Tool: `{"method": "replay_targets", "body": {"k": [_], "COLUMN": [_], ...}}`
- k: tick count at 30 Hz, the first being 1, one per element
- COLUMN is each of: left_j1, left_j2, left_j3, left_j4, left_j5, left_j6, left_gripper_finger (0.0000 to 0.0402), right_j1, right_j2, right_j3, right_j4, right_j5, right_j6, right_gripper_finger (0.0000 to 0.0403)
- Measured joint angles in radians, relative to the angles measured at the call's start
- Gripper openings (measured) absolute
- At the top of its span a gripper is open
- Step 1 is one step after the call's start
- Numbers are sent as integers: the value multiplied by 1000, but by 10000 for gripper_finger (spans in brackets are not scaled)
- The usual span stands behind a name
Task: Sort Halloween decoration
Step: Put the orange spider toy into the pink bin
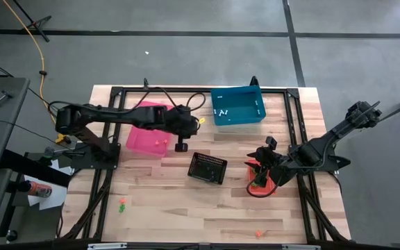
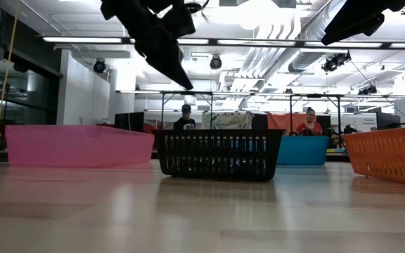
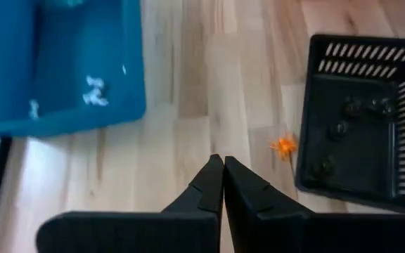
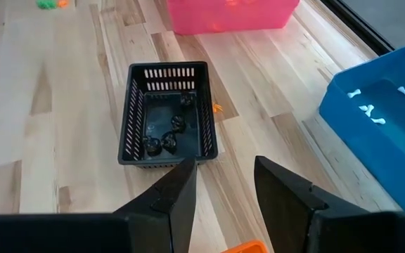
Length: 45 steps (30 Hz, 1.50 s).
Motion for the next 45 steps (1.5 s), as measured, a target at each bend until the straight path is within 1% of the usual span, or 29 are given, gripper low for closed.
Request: {"method": "replay_targets", "body": {"k": [2, 6, 10, 14, 17, 20, 25, 29, 31, 35, 41, 45], "left_j1": [7, 10, 16, 16, 16, 16, 14, 2, -10, -41, -92, -109], "left_j2": [13, 76, 180, 282, 322, 337, 339, 335, 335, 335, 335, 334], "left_j3": [-5, -70, -112, -120, -119, -118, -118, -112, -100, -88, -88, -88], "left_j4": [-9, 75, 137, 201, 260, 281, 291, 302, 289, 248, 267, 311], "left_j5": [2, 3, 26, 27, 28, 35, 76, 161, 179, 175, 171, 103], "left_j6": [-23, -21, -18, 14, 22, 40, 52, 66, 66, 84, 96, 103], "left_gripper_finger": [3, 26, 74, 130, 164, 186, 194, 190, 187, 186, 186, 186], "right_j1": [0, 0, 0, 0, 0, 0, 0, 0, 0, 0, 0, 0], "right_j2": [0, 0, 0, 0, 0, 0, 0, 0, 0, 0, 0, 0], "right_j3": [0, 0, 0, 0, 0, 0, 0, 0, 0, 0, 0, 0], "right_j4": [0, 4, 4, 3, 3, 4, 6, 8, 8, 7, 5, 5], "right_j5": [-1, 0, 0, 1, 1, 2, 2, 4, 4, 4, 4, 5], "right_j6": [0, 0, 0, -6, -3, -1, 0, 1, 15, 18, 18, 18], "right_gripper_finger": [139, 139, 139, 139, 139, 139, 139, 139, 139, 139, 139, 139]}}
